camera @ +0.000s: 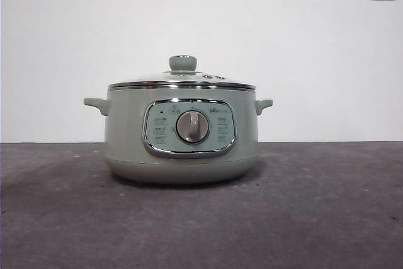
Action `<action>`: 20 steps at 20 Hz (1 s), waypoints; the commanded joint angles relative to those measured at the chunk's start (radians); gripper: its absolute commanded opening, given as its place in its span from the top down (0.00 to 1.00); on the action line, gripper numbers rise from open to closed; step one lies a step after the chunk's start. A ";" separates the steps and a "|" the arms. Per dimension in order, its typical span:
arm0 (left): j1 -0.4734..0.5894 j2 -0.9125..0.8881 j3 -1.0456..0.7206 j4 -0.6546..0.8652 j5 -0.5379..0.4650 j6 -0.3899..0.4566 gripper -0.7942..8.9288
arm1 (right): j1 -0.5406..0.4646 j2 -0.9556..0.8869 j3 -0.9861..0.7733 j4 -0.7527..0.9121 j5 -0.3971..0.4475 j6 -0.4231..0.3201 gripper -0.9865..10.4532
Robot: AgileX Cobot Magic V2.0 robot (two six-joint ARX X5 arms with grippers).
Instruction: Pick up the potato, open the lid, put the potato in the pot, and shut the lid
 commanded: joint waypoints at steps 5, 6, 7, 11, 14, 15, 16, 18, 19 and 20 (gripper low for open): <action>0.018 -0.294 -0.454 0.145 -0.026 -0.111 0.92 | 0.001 0.006 -0.010 -0.024 0.005 -0.003 0.91; 0.018 -0.331 -0.486 0.145 -0.026 -0.108 0.92 | 0.001 0.006 -0.010 -0.024 0.004 -0.003 0.91; 0.018 -0.355 -0.507 0.146 -0.026 -0.108 0.92 | 0.001 0.006 -0.010 -0.024 0.004 -0.003 0.91; 0.017 -0.412 -0.600 0.146 -0.021 -0.108 0.92 | 0.001 0.011 -0.010 -0.024 0.004 -0.003 0.91; 0.017 -0.400 -0.599 0.092 -0.022 -0.108 0.92 | 0.001 0.012 -0.010 -0.024 0.010 -0.003 0.91; 0.017 -0.392 -0.596 0.093 -0.022 -0.108 0.92 | 0.001 0.013 -0.010 -0.024 0.010 -0.003 0.91; 0.017 -0.389 -0.596 0.091 -0.022 -0.108 0.92 | 0.001 0.014 -0.010 -0.024 0.010 -0.003 0.91; 0.017 -0.377 -0.596 0.089 -0.022 -0.108 0.92 | 0.001 0.014 -0.010 -0.024 0.011 -0.003 0.91; 0.018 -0.371 -0.596 0.089 -0.022 -0.108 0.92 | 0.001 0.014 -0.010 -0.023 0.010 -0.003 0.91; 0.017 -0.364 -0.596 0.089 -0.022 -0.108 0.92 | -0.003 0.013 -0.011 -0.023 0.015 -0.003 0.91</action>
